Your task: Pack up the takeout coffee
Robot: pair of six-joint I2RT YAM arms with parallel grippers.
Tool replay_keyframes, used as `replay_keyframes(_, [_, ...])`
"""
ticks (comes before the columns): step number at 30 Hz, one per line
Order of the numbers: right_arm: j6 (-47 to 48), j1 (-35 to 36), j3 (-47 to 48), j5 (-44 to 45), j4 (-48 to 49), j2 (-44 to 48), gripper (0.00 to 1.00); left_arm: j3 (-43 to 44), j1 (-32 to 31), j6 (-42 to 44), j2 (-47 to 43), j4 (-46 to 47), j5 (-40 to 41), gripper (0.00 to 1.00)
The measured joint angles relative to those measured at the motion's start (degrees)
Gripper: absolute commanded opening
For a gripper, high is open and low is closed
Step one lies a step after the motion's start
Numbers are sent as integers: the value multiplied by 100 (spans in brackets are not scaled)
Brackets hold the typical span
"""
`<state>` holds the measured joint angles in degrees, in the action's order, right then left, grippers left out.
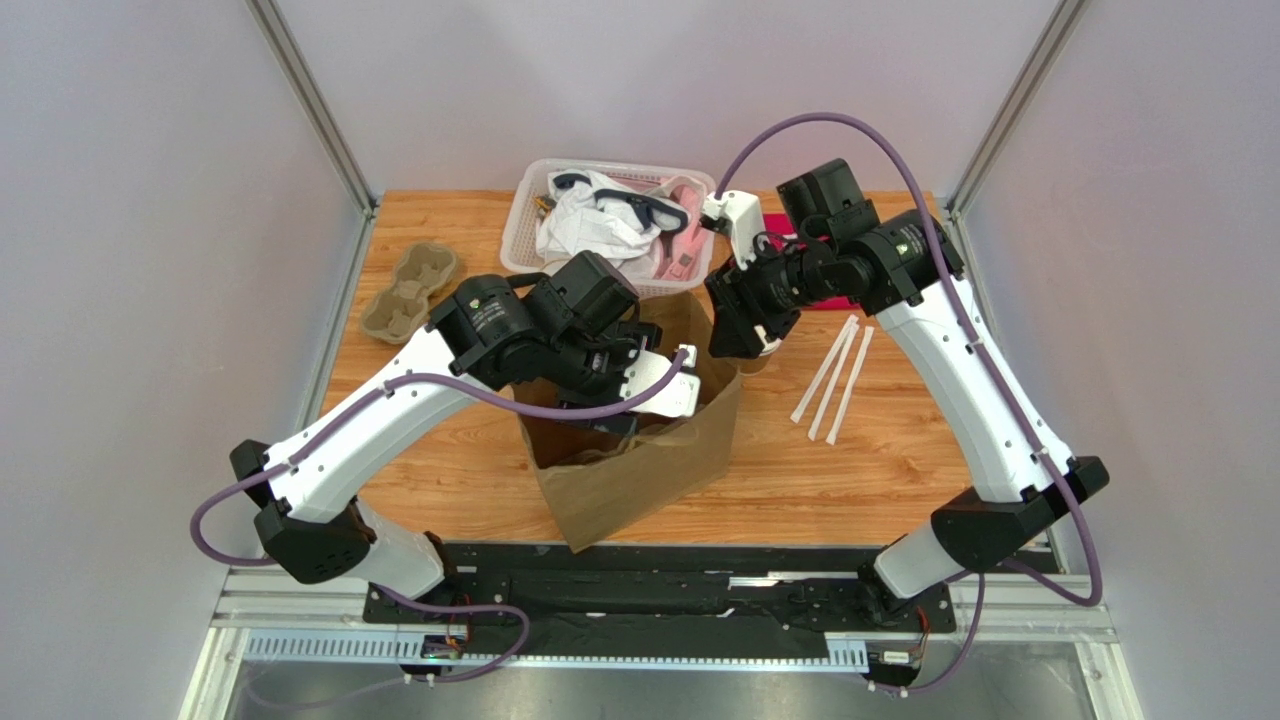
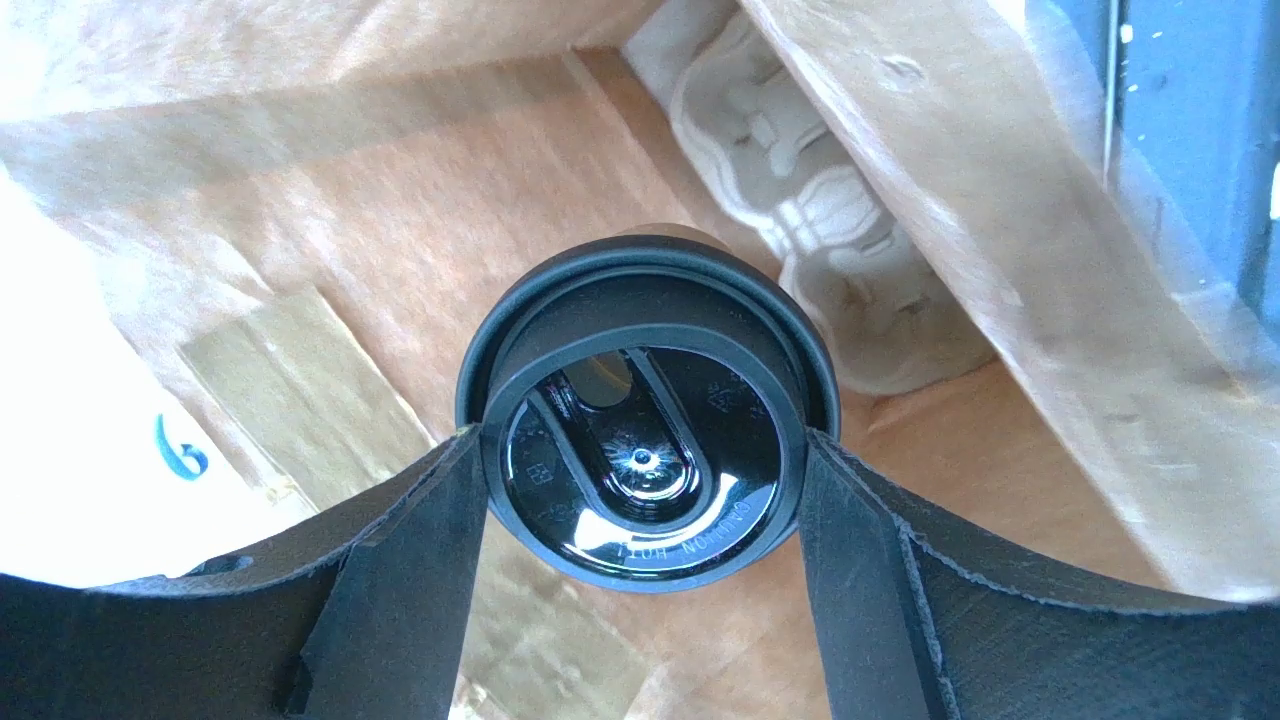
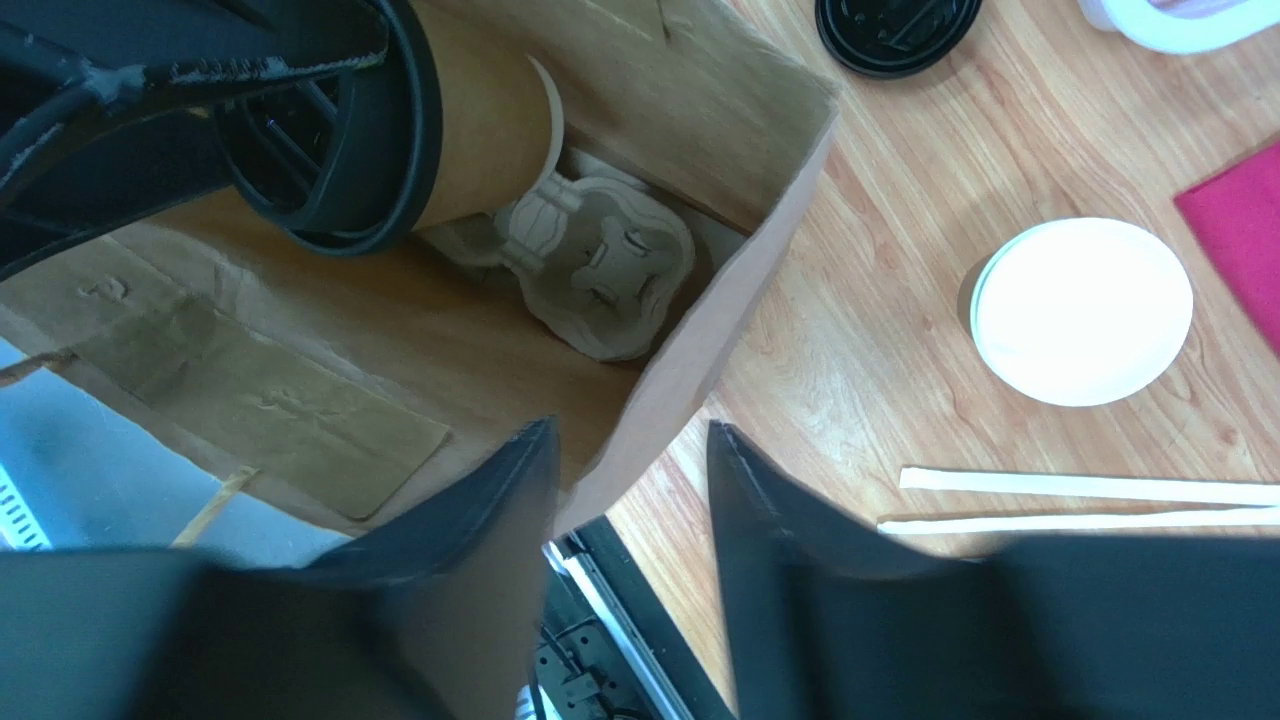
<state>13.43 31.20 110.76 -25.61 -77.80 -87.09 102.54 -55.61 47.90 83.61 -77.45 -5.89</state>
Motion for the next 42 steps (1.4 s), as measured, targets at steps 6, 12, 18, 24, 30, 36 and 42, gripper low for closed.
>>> replay_keyframes(6, [450, 0, 1147, 83, -105, -476, 80, 195, -2, 15, -2, -4, -299, 7])
replay_keyframes(12, [1119, 28, 1980, 146, -31, -848, 81, 210, -17, -7, 4, -2, -501, 8])
replay_keyframes(18, [1891, 503, 1670, 199, -22, -859, 83, 208, -17, -125, 4, -2, -656, 8])
replay_keyframes(24, [2291, 1001, 1364, 348, 131, -1043, 82, -26, -17, -313, -17, -92, -758, 8])
replay_keyframes(30, [2396, 1036, 1351, 411, 321, -1451, 77, -326, -17, -459, -153, -70, -782, 8])
replay_keyframes(36, [2444, 1080, 1215, 420, 361, -1550, 52, -586, -17, -549, -396, -70, -807, 8])
replay_keyframes(42, [2553, 1117, 1088, 470, 400, -1534, 0, -870, -17, -621, -643, -66, -800, 6])
